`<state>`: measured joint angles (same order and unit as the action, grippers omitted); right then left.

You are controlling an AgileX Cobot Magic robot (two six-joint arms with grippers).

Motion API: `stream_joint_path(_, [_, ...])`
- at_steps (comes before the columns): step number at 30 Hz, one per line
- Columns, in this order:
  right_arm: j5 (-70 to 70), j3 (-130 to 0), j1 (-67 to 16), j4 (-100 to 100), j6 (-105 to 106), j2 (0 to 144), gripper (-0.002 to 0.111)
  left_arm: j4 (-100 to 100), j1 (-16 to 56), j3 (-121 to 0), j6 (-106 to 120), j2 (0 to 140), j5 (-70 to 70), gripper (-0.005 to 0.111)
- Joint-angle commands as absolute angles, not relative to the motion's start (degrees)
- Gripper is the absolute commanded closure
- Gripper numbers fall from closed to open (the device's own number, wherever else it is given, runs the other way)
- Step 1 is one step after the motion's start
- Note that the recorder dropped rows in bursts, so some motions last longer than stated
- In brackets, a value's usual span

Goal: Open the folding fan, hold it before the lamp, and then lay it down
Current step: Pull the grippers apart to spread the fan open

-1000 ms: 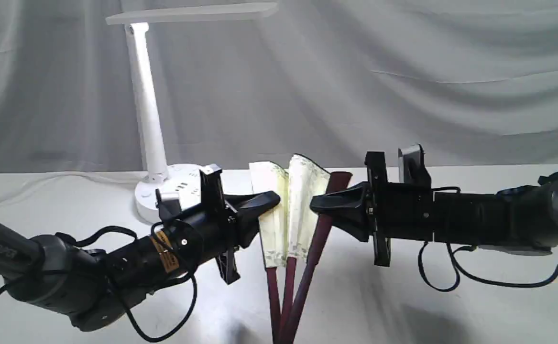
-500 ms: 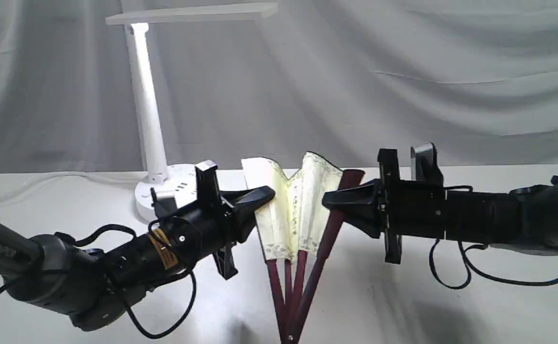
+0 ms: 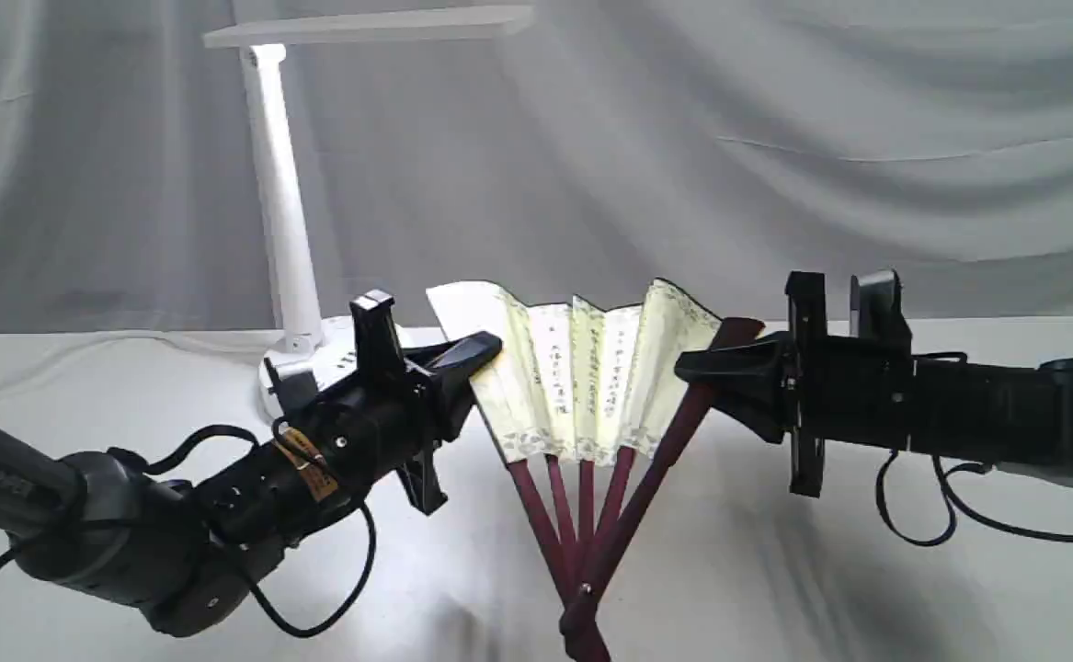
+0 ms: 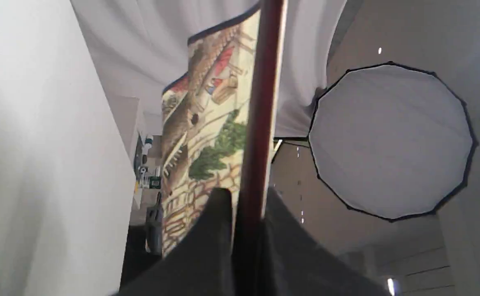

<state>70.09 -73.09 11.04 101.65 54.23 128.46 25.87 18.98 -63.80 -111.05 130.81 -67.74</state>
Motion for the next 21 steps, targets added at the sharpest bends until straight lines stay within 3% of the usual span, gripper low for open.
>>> stream_joint_path(1, [70.0,-72.8,12.6,99.9,56.9,128.4,0.108,17.3,20.0,-64.2,-111.8,129.1,-70.0,0.107])
stream_joint_path(21, [70.0,-72.8,19.9,99.2,54.1,126.9,0.108,0.3,22.9,-56.6,-100.1,121.8,-70.0,0.107])
